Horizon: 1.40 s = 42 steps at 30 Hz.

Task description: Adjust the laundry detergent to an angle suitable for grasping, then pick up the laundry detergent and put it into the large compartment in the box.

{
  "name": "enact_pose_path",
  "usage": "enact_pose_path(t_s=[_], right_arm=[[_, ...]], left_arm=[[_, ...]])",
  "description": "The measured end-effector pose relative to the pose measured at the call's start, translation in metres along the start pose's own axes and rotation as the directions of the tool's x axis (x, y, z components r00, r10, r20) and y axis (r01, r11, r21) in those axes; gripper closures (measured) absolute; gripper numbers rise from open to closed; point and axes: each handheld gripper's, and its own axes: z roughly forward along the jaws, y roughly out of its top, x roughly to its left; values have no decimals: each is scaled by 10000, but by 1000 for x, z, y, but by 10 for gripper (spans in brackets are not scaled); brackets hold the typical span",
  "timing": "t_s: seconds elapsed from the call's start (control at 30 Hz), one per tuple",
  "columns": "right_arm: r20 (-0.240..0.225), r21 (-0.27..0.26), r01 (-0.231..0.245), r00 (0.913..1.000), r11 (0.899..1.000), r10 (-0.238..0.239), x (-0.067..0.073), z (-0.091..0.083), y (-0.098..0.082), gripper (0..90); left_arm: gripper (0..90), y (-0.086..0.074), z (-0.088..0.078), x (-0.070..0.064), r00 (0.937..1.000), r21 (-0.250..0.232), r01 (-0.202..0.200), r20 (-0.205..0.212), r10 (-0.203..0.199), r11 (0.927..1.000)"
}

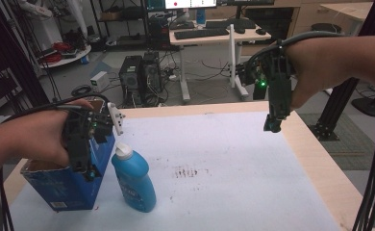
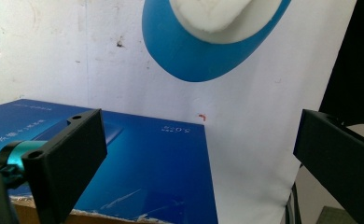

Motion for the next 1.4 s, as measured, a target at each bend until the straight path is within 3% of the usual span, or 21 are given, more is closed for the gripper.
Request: enact_pose_path(t_s=[0.23, 0.4, 0.8, 0.97, 1.2, 1.4], right_arm=[[17, -36, 152, 9999, 9999, -152, 0, 3, 1, 36], [-13, -35, 200, 9998, 9998, -200, -3, 7, -2, 35], [48, -5, 185, 9998, 9998, -185, 3, 6, -4, 35], [137, 37, 190, 9997, 9998, -190, 7, 4, 0, 36], [138, -14, 250, 9996, 9997, -250, 9, 0, 1, 35], [90, 86, 127, 9999, 9999, -128, 9, 2, -2, 36]], left_arm=[[25, 3, 0, -3, 9999, -6, 78, -89, -78, 10000], [25, 2, 2, -2, 9996, 266, 228, -171, -224, 9994], [25, 5, -1, 4, 9996, -54, 171, -232, -172, 9998], [25, 3, -3, 1, 9994, -51, 179, -290, -180, 9998], [25, 6, -5, -1, 9997, -42, -58, -235, 57, 10000], [25, 4, -10, 1, 9967, -131, -681, -443, 675, 9976]])
